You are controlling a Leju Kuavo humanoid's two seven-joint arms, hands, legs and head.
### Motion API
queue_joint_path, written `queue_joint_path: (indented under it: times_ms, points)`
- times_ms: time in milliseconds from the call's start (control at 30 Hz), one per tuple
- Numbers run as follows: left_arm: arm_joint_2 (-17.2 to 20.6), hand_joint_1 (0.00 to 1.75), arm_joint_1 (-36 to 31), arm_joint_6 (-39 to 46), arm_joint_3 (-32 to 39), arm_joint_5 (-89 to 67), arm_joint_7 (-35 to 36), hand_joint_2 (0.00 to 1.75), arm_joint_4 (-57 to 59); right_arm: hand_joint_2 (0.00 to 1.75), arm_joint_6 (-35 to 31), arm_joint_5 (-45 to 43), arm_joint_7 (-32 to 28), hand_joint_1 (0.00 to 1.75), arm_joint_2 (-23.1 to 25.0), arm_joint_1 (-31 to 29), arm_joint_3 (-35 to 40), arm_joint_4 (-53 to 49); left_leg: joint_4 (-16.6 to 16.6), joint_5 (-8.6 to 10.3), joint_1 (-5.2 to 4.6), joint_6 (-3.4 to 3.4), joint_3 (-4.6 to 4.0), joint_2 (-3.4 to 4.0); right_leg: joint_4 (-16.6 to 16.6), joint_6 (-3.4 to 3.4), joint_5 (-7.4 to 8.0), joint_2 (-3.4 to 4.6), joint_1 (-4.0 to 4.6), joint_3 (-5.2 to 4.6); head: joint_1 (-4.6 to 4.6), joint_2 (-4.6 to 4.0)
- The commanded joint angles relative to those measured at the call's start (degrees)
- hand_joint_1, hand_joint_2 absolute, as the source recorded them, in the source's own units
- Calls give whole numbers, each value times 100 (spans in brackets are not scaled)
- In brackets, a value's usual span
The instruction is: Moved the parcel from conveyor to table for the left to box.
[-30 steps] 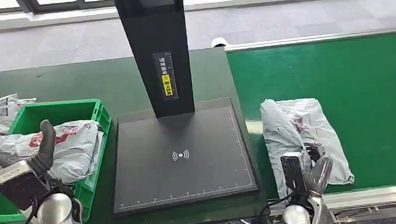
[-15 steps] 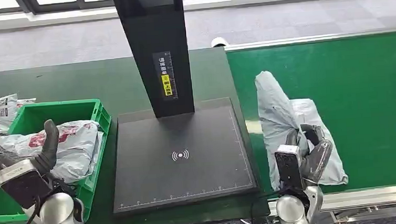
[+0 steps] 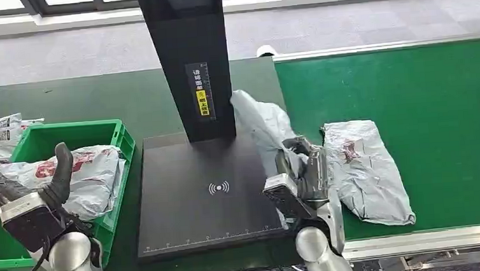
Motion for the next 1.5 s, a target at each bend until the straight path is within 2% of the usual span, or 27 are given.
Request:
queue_joint_path:
  times_ms: [33,100,267,367,767,800,933,1500]
  points:
    - [-2,0,-24,-4,-92,57,28,175,24,175,164,-22,-36,175,68,-933,996,1866,-8,-3,2,2,14,31,-8,-4,6,27,3,4,-2,0]
    - [-2,0,-33,-4,-89,53,28,175,34,175,172,-41,-52,175,68,-933,1006,1901,-8,-2,5,2,15,22,-9,-4,5,17,4,7,0,0]
    - [-2,0,-102,-4,-145,79,28,175,123,175,979,-555,2,175,62,-1296,1080,2826,-10,0,4,5,15,19,-12,-4,7,13,2,9,0,0]
    - [-2,0,-108,-4,-145,83,28,175,117,175,979,-844,-259,175,68,-1731,1096,3754,-13,5,6,4,15,12,-17,-5,10,6,3,12,0,0]
    - [-2,0,-122,-4,-160,117,28,175,221,175,632,-1348,-145,175,68,-1995,1263,4450,-5,3,1,1,11,-3,-6,-3,1,-5,1,6,0,0]
    - [-2,0,-116,-4,-126,112,28,175,220,175,403,-1421,-134,0,68,-2021,1298,4530,-10,3,3,2,18,-2,-12,-4,2,-5,3,13,-2,0]
    - [-2,0,-85,-4,-85,120,28,175,188,175,256,-1646,-344,0,68,-1989,1251,4538,-12,6,3,2,18,-2,-14,-4,4,-7,3,14,0,0]
    - [-2,0,-85,-4,-85,120,28,175,188,175,256,-1646,-344,0,68,-1989,1251,4538,-7,4,2,1,14,2,-9,-3,3,-2,2,9,0,0]
